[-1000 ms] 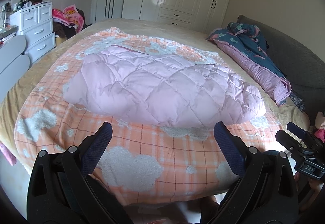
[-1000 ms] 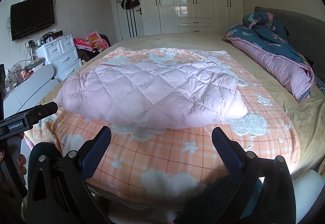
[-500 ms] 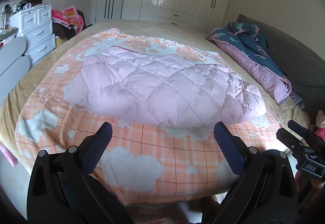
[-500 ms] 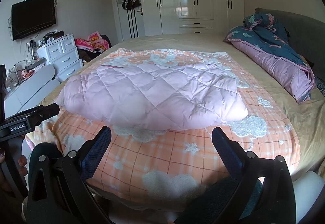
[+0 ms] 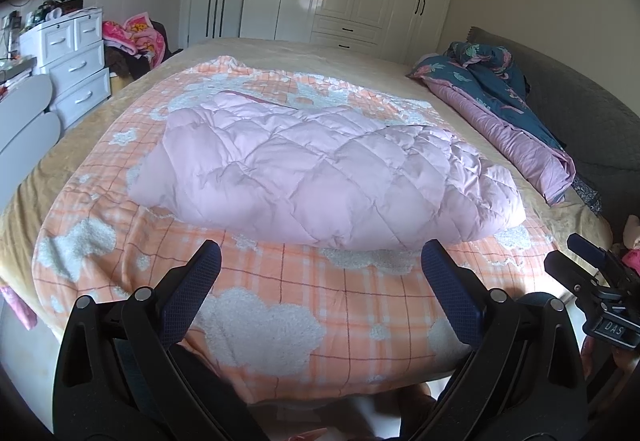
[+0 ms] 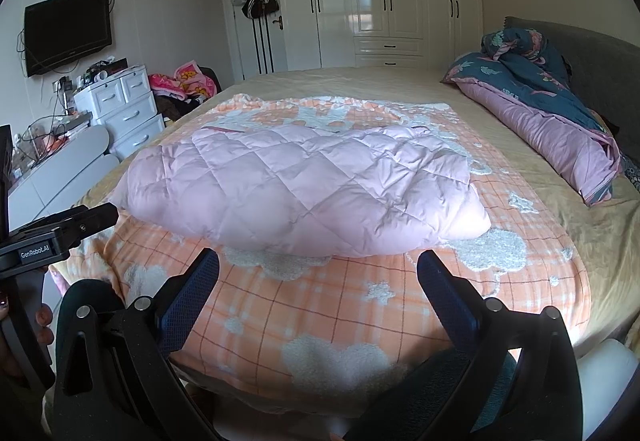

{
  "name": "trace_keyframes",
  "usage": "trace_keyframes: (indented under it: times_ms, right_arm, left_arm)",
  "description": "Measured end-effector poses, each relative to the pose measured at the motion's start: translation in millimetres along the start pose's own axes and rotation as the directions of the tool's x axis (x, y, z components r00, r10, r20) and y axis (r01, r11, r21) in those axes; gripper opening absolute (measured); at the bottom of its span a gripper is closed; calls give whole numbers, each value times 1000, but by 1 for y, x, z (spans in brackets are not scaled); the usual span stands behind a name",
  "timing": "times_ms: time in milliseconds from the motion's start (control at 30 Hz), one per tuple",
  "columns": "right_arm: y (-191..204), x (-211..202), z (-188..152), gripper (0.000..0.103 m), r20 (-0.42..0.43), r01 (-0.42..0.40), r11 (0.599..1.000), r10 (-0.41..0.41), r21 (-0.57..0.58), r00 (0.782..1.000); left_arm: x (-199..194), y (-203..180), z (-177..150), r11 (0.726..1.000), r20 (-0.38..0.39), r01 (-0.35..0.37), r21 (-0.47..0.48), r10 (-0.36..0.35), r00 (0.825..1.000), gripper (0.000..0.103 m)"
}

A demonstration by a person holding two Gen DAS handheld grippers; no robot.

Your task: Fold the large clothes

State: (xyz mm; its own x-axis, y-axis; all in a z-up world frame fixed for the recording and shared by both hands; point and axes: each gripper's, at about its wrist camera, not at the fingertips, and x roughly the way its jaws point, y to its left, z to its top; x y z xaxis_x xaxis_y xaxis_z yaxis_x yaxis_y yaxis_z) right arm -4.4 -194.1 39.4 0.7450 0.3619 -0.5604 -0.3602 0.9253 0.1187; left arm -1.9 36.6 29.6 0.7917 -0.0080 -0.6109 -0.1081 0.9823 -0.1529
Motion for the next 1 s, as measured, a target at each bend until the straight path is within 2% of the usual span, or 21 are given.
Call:
trace_keyframes:
  times_ms: [833,1000]
  right_arm:
    - [1,2,0,99,-5,8,1000,-8,-5,1000]
    - [-2,3,-2,99,-7,24,1000,-24,-5,1000]
  left_arm:
    - [-3,0,-2,1000,6,8,11,-8,1000,94]
    - [-3,3,-2,999,9,46,-1,-46,999,94]
